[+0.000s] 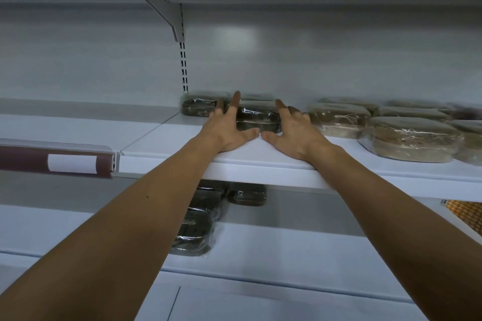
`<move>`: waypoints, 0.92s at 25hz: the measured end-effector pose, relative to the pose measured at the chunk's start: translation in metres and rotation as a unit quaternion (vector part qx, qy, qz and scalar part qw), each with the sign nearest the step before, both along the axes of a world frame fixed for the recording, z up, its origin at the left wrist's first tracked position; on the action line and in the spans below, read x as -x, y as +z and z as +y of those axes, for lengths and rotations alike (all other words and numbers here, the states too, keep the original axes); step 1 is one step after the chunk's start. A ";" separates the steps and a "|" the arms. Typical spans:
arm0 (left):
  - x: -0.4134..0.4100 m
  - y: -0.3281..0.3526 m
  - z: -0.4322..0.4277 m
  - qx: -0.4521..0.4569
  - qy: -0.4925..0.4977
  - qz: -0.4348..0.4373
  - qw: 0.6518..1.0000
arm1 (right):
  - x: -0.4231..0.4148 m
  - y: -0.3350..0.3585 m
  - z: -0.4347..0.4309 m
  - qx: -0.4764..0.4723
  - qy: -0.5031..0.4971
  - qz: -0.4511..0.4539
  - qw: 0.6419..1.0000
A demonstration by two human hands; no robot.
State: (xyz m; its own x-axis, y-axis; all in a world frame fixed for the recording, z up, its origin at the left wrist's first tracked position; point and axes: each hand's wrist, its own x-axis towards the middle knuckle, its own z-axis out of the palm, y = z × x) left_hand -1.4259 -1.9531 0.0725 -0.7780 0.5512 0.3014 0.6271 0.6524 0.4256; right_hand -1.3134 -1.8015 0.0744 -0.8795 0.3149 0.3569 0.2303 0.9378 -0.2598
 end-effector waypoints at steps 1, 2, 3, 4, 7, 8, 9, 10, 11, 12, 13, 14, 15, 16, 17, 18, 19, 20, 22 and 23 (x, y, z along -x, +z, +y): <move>0.004 0.000 0.002 0.001 -0.001 0.002 1.000 | 0.002 -0.001 0.001 0.001 0.002 0.003 1.000; 0.007 -0.001 0.003 -0.004 -0.007 0.005 1.000 | 0.003 -0.001 0.001 0.003 0.006 0.008 1.000; 0.009 -0.001 0.003 -0.018 -0.017 0.010 1.000 | 0.004 -0.002 0.001 0.007 0.010 0.016 1.000; 0.010 -0.002 0.002 -0.035 -0.026 0.014 0.999 | 0.004 -0.002 0.002 0.014 0.012 0.023 1.000; 0.003 -0.001 -0.004 -0.070 -0.040 0.020 0.997 | -0.001 -0.002 0.000 0.038 0.013 0.049 0.998; -0.001 0.000 -0.006 -0.069 -0.045 0.015 0.997 | -0.004 -0.001 -0.002 0.046 0.013 0.058 0.997; -0.004 0.000 -0.007 -0.064 -0.051 0.008 0.997 | -0.006 -0.001 -0.003 0.055 0.014 0.064 0.996; -0.007 0.000 -0.009 -0.059 -0.057 0.003 0.997 | -0.009 0.000 -0.005 0.062 0.017 0.066 0.996; -0.009 -0.001 -0.011 -0.057 -0.065 0.004 0.996 | -0.011 0.000 -0.006 0.067 0.021 0.062 0.996; -0.011 -0.001 -0.014 -0.057 -0.072 0.006 0.996 | -0.014 0.000 -0.008 0.068 0.026 0.055 0.996; -0.012 -0.002 -0.017 -0.063 -0.077 0.005 0.995 | -0.016 0.001 -0.009 0.066 0.029 0.042 0.996; -0.014 -0.002 -0.020 -0.071 -0.080 -0.001 0.994 | -0.019 0.001 -0.010 0.064 0.029 0.029 0.997; -0.016 -0.002 -0.023 -0.080 -0.084 -0.004 0.993 | -0.023 0.001 -0.012 0.066 0.028 0.017 0.997; -0.020 -0.003 -0.026 -0.085 -0.085 -0.001 0.993 | -0.027 0.001 -0.013 0.070 0.029 0.011 0.997; -0.025 -0.004 -0.029 -0.088 -0.086 0.007 0.992 | -0.033 0.000 -0.016 0.073 0.032 0.011 0.997; -0.030 -0.005 -0.033 -0.091 -0.087 0.014 0.992 | -0.039 -0.001 -0.019 0.074 0.037 0.016 0.996; -0.035 -0.007 -0.037 -0.100 -0.092 0.019 0.991 | -0.045 -0.002 -0.022 0.075 0.040 0.023 0.996; -0.039 -0.009 -0.042 -0.107 -0.096 0.023 0.989 | -0.051 -0.004 -0.025 0.072 0.042 0.028 0.996; -0.048 -0.014 -0.051 -0.115 -0.103 0.033 0.987 | -0.062 -0.006 -0.033 0.059 0.046 0.037 0.996; -0.052 -0.015 -0.055 -0.124 -0.107 0.034 0.986 | -0.067 -0.006 -0.038 0.055 0.046 0.041 0.997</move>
State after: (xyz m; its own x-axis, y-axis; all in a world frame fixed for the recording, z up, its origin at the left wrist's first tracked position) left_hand -1.3743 -2.0086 0.0573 -0.6262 0.6027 0.4947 0.7709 0.3835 0.5086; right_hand -1.2467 -1.8391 0.0688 -0.8754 0.2759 0.3969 0.1191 0.9189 -0.3762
